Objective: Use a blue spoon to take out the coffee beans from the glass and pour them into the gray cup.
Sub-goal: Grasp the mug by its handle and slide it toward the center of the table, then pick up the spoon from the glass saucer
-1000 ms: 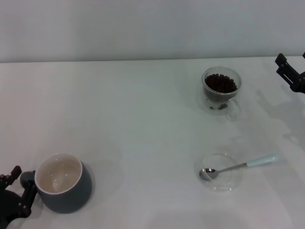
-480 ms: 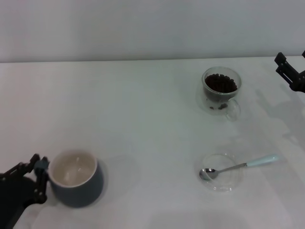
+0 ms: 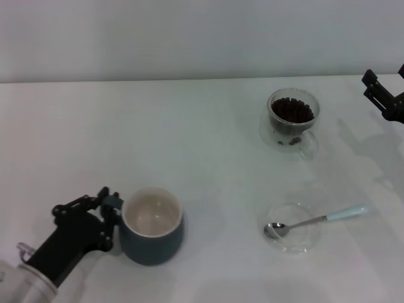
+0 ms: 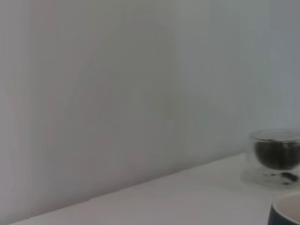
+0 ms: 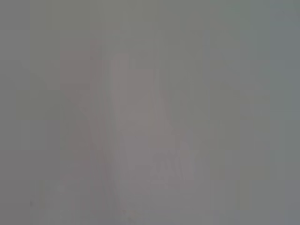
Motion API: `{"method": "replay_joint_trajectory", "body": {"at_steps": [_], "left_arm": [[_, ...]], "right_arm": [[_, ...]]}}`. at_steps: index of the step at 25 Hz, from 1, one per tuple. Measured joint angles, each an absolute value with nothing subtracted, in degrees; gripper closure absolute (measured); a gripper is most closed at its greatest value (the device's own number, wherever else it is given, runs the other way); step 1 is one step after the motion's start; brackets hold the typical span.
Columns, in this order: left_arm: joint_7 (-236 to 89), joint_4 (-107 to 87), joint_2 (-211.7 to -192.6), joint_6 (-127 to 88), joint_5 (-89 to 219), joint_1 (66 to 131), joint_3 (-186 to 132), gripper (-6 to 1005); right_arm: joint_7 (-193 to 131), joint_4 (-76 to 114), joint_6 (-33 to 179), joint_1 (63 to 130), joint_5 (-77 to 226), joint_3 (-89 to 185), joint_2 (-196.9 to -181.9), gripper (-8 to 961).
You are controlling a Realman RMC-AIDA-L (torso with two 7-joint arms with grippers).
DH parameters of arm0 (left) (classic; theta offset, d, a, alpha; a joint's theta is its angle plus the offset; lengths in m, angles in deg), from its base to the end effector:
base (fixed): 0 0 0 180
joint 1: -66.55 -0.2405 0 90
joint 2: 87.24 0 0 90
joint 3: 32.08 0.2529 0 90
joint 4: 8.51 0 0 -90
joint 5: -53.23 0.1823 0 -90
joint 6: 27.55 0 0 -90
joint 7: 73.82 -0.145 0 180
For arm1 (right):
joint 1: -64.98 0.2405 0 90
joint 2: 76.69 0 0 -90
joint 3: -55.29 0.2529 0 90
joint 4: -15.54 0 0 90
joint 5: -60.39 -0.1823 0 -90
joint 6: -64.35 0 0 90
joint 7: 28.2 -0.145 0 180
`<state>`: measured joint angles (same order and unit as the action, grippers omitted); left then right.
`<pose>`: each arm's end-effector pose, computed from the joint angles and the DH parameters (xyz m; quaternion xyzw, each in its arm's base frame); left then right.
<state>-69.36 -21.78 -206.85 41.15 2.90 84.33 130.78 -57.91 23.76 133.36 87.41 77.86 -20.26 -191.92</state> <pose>-0.2920 0.2407 -0.0756 -0.8413 -0.1705 -0.2604 0.4420 0.3268 0.3148 0.0426 -0.7069 0.2572 0.3436 0.5622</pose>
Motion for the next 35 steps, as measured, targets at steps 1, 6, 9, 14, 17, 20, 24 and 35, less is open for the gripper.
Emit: {"method": "replay_joint_trajectory", "body": {"at_steps": [1,6,9,14,17,20,24,35], "left_arm": [[-69.5,-22.1,-206.86,40.7,3.5,84.7,130.8,871],[-70.7,-22.4,-206.88,39.8,6.6,85.2,130.8,871],[-70.8,-22.8,-206.94,39.9,6.7,84.7,130.7,871],[-70.8,-23.0,-206.95,40.0,6.4,83.6,130.4,853],[-70.6,-23.2,-206.94,40.2,6.3,82.7,130.4,800],[-70.7,-23.7,-206.83,40.6,6.2,81.8,130.2,725],[-70.5,-23.7,-206.71,42.1,6.0,80.6,130.2,572],[-70.2,-22.8,-206.47,51.0,2.4,72.6,130.2,275]], "right_arm": [[-57.9,23.8,133.4,87.3,77.9,-20.2,-191.92,95],[-57.9,23.8,133.7,87.0,78.0,-20.2,-191.83,95],[-57.9,23.8,133.8,86.9,78.0,-20.3,-191.83,95],[-57.9,23.8,133.8,86.8,78.1,-20.3,-191.79,95],[-57.9,23.8,133.9,86.8,78.2,-20.3,-191.76,95],[-57.9,23.8,133.9,86.8,78.2,-20.3,-191.74,95],[-58.1,23.8,133.9,86.8,78.2,-20.3,-191.74,96],[-72.9,23.9,133.9,82.8,78.0,-20.0,-190.22,96]]}}
